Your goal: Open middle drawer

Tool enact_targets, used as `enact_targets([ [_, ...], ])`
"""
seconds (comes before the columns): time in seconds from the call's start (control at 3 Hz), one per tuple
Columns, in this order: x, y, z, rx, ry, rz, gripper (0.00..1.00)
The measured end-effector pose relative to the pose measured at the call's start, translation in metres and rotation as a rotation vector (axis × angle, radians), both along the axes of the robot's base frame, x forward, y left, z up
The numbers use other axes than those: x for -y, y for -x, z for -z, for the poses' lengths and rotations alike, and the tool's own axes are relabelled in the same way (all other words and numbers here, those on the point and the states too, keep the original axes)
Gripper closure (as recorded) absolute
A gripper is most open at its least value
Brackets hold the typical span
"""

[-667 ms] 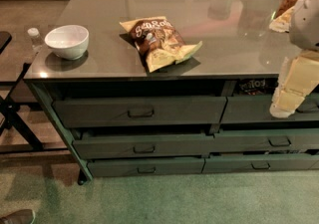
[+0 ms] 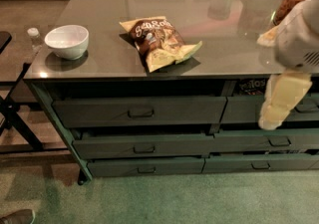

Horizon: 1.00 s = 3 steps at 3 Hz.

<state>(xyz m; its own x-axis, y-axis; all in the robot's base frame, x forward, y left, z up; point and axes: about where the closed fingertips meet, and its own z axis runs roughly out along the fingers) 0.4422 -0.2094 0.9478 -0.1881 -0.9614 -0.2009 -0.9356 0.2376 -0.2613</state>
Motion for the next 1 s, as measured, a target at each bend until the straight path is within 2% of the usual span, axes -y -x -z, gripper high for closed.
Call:
enact_targets([
  [0.33,-0.010,0.001,0.053,-0.058,0.018,-0.020,0.00],
  [0.67,-0.010,0.001,0.054,-0.058,0.018,-0.020,0.00],
  [1.0,-0.017,0.012,0.091,-0.115,0.002,-0.014,0.00],
])
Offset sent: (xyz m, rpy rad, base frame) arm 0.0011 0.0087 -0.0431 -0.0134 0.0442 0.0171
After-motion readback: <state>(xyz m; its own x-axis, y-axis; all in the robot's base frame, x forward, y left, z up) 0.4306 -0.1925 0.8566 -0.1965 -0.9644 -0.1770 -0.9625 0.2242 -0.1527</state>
